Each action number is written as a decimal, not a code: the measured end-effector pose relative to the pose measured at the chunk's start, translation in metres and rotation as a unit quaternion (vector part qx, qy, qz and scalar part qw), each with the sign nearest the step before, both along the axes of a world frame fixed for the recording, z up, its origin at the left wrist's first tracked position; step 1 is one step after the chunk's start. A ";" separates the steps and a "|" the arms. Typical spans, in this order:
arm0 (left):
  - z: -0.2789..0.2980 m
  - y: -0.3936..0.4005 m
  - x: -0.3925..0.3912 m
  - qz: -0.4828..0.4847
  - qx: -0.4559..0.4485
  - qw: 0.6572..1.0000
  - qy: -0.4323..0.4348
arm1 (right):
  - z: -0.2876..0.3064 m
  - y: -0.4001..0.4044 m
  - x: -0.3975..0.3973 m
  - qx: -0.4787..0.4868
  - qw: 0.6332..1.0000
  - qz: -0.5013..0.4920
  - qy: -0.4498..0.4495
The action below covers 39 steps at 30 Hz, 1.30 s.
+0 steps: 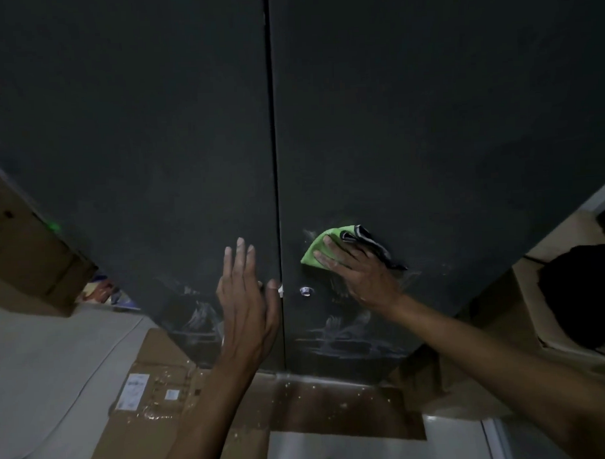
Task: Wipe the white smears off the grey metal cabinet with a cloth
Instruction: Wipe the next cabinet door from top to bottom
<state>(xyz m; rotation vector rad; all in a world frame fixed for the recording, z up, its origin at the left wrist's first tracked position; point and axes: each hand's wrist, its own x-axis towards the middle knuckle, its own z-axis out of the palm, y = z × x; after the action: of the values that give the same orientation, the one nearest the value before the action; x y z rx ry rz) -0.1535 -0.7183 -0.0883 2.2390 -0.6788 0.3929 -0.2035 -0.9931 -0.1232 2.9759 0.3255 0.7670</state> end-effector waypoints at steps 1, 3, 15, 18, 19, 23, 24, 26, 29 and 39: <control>-0.003 0.002 0.000 0.001 0.001 1.000 0.009 | 0.001 0.001 0.001 -0.010 1.000 0.020 0.020; -0.009 0.006 0.001 0.000 0.006 1.000 0.019 | 0.006 0.003 0.004 -0.033 0.996 0.053 0.067; -0.009 0.011 0.015 -0.003 0.000 0.999 0.042 | 0.037 0.039 0.043 -0.052 0.998 0.042 -0.015; -0.014 0.011 0.017 -0.001 0.006 0.999 0.051 | 0.014 0.047 0.041 -0.038 0.996 0.061 0.046; -0.015 0.012 0.019 -0.002 0.006 0.998 0.054 | 0.004 0.048 0.039 -0.042 0.994 0.069 0.076; -0.019 0.016 0.023 -0.014 0.007 0.998 0.056 | -0.029 0.049 0.027 -0.064 0.979 0.086 0.174; -0.019 0.016 0.024 -0.015 0.008 0.999 0.052 | -0.032 0.048 0.026 -0.088 0.975 0.079 0.190; -0.019 0.017 0.025 -0.018 0.011 0.999 0.049 | -0.033 0.049 0.028 -0.114 0.958 0.070 0.252; -0.019 0.015 0.026 -0.030 0.017 0.998 0.051 | -0.024 0.044 0.022 -0.120 0.948 0.056 0.291; -0.015 -0.013 0.013 -0.087 0.016 0.994 0.055 | 0.030 -0.043 -0.048 -0.010 0.973 -0.199 -0.114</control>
<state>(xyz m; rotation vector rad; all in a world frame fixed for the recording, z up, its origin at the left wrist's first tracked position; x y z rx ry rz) -0.1405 -0.7317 -0.1037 2.1921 -0.8193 0.1708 -0.2511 -1.0358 -0.0929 2.7530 -0.2654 1.0225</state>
